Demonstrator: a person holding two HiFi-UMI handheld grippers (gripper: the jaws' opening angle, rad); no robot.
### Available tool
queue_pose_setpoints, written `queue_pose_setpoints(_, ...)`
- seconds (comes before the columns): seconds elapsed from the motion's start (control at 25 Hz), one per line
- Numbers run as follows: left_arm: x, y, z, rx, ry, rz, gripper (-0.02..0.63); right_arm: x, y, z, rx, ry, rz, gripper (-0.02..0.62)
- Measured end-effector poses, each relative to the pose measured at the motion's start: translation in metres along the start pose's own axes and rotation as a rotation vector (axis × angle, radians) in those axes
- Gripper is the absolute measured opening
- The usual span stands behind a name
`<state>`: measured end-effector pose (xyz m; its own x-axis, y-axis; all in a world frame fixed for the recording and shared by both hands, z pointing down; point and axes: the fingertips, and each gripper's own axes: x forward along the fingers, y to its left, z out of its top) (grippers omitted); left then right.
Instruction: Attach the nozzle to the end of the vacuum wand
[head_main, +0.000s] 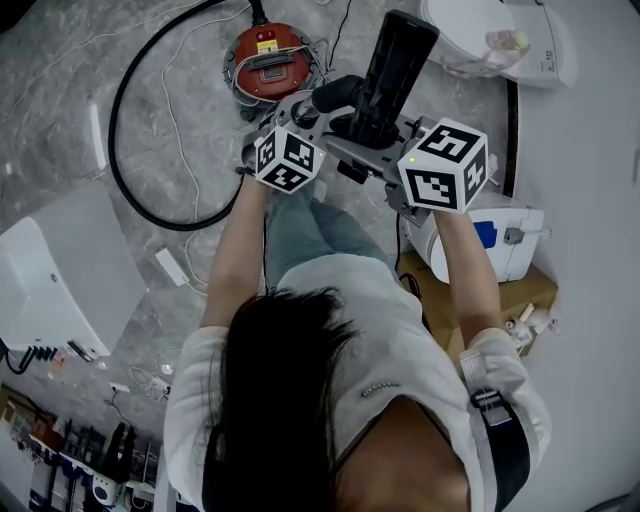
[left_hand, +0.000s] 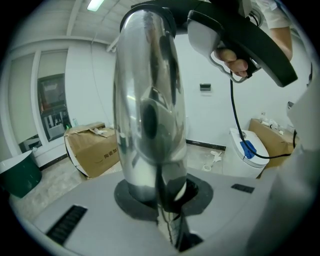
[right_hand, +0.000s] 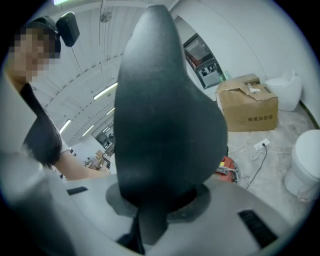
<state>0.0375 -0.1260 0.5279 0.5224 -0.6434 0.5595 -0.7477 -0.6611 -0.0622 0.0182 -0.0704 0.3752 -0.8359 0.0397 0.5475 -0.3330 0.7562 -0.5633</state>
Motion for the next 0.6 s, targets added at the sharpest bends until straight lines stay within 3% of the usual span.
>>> queue_pose_setpoints(0.36,0.0039,-0.0065,0.0007,0.017,0.01,-0.016,0.052,-0.0031,-0.0066,-0.0066,-0.208,0.208,-0.147,0.1)
queue_pose_setpoints(0.6,0.005,-0.0073,0.0005,0.027,0.011,-0.027,0.052,-0.0036,-0.0101,-0.0079,-0.253,0.312,-0.166,0.1)
